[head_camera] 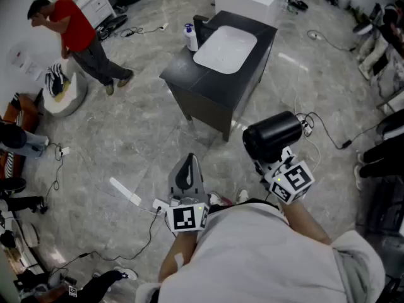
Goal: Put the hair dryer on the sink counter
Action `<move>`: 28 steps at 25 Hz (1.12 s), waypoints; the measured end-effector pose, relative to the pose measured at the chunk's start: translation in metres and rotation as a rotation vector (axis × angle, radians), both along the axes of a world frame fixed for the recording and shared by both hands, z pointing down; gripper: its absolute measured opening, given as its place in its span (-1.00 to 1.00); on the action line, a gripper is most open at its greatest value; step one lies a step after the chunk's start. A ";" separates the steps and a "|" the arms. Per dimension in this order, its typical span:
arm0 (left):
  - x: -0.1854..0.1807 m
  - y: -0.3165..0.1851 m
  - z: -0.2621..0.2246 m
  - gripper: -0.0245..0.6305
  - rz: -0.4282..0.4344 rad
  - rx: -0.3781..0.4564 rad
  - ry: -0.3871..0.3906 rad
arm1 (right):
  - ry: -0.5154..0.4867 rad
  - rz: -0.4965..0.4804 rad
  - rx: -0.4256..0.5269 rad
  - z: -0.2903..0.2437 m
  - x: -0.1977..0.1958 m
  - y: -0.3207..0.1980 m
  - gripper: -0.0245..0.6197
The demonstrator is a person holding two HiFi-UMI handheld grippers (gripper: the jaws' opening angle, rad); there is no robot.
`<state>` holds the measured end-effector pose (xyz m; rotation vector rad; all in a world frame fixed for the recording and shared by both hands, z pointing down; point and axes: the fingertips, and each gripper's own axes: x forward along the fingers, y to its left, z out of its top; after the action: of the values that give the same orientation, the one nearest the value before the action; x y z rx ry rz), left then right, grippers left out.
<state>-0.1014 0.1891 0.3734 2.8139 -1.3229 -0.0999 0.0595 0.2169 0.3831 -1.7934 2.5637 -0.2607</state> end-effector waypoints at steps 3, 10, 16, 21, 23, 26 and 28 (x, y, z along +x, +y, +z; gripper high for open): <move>-0.001 -0.001 0.003 -0.92 -0.006 -0.007 -0.004 | -0.003 -0.001 0.002 -0.001 0.000 -0.001 -0.44; -0.001 0.000 -0.001 -0.92 -0.018 0.010 -0.001 | -0.003 -0.031 0.005 -0.003 -0.004 -0.001 -0.44; 0.003 0.000 0.000 -0.92 -0.032 -0.005 0.003 | -0.013 -0.045 0.003 -0.003 -0.001 -0.003 -0.44; 0.008 0.002 0.001 -0.92 -0.030 0.000 -0.014 | -0.015 -0.064 -0.008 -0.002 -0.002 0.000 -0.44; 0.010 0.003 0.006 -0.92 -0.029 -0.013 -0.016 | -0.011 -0.070 -0.013 0.000 -0.001 0.000 -0.44; 0.014 0.003 0.008 -0.92 -0.033 -0.021 -0.014 | -0.018 -0.072 -0.004 0.001 0.004 0.003 -0.44; 0.018 0.003 0.006 -0.92 -0.038 -0.009 -0.014 | -0.018 -0.068 -0.001 0.001 0.010 0.004 -0.44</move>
<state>-0.0839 0.1919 0.3794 2.7879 -1.3760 -0.0744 0.0695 0.2211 0.3840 -1.6980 2.6161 -0.2775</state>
